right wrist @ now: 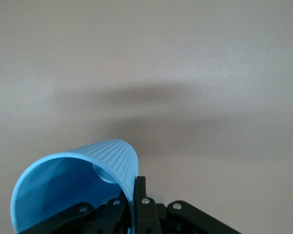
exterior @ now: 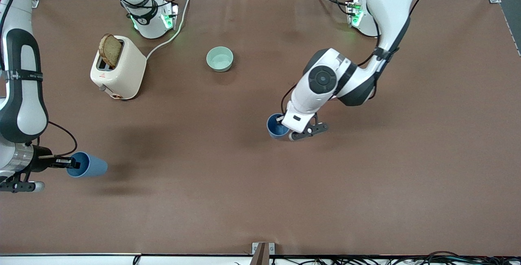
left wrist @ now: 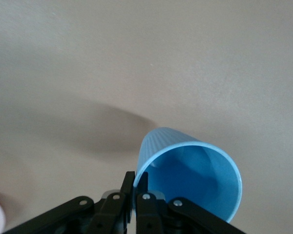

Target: Stack blue cups with both arms

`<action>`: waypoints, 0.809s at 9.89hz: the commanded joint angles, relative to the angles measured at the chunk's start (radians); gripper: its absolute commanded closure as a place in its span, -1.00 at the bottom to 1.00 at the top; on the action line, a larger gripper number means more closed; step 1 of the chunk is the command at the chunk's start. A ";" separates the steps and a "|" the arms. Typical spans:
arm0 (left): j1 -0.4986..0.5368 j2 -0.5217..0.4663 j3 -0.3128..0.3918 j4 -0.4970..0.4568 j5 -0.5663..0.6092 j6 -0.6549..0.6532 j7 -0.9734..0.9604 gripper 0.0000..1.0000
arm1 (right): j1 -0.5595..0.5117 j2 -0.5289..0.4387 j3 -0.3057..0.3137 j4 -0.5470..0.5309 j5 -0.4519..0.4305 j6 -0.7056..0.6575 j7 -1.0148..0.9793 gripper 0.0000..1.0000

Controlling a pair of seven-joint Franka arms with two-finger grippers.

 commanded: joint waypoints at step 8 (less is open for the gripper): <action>-0.067 0.153 0.009 0.104 0.085 0.035 -0.134 0.93 | 0.408 -0.133 -0.001 -0.017 0.045 -0.061 0.652 0.99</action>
